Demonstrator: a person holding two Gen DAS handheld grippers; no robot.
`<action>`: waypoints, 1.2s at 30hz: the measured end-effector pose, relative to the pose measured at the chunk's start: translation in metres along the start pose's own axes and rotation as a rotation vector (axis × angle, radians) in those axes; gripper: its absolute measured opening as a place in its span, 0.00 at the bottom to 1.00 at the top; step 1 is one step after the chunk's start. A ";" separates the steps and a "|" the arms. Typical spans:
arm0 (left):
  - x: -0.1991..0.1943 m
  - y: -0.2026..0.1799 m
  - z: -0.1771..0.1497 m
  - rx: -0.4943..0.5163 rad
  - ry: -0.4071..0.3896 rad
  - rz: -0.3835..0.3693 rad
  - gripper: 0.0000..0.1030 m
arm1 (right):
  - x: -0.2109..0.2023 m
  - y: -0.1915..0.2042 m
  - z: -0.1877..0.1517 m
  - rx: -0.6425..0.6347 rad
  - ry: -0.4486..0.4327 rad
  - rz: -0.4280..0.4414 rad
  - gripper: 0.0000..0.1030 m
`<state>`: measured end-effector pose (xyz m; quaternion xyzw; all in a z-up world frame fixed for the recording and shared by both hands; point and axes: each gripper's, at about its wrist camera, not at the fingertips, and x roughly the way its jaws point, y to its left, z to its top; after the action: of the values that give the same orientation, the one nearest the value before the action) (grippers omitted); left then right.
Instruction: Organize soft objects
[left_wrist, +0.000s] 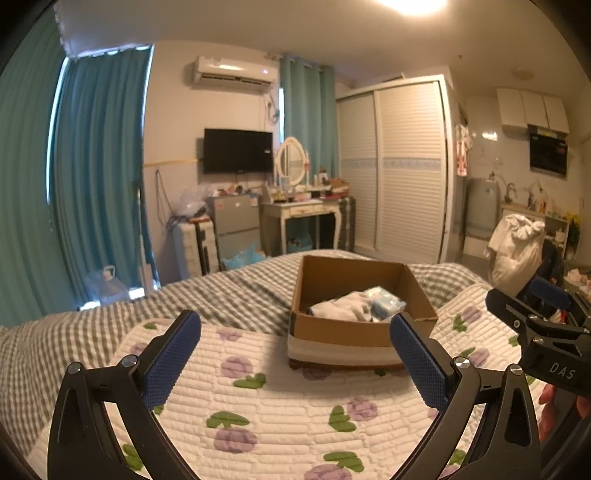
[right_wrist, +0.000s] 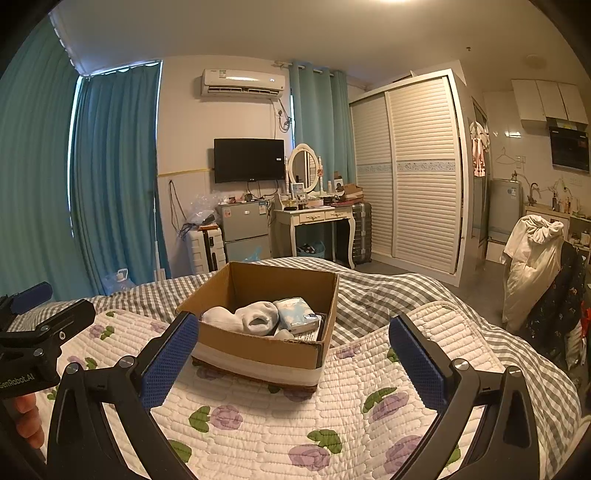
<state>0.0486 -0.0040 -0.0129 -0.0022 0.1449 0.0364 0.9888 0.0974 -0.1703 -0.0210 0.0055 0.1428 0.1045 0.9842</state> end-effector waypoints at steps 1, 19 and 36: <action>0.000 0.000 0.000 0.001 0.001 0.000 1.00 | 0.000 0.001 0.000 0.000 0.002 0.001 1.00; 0.000 0.000 -0.001 0.007 0.005 -0.002 1.00 | 0.000 0.003 -0.001 0.003 0.011 0.002 1.00; 0.001 0.000 -0.002 0.010 0.004 -0.003 1.00 | 0.000 0.005 -0.003 0.004 0.020 -0.001 1.00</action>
<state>0.0489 -0.0045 -0.0153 0.0024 0.1472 0.0340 0.9885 0.0955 -0.1652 -0.0240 0.0063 0.1528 0.1039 0.9828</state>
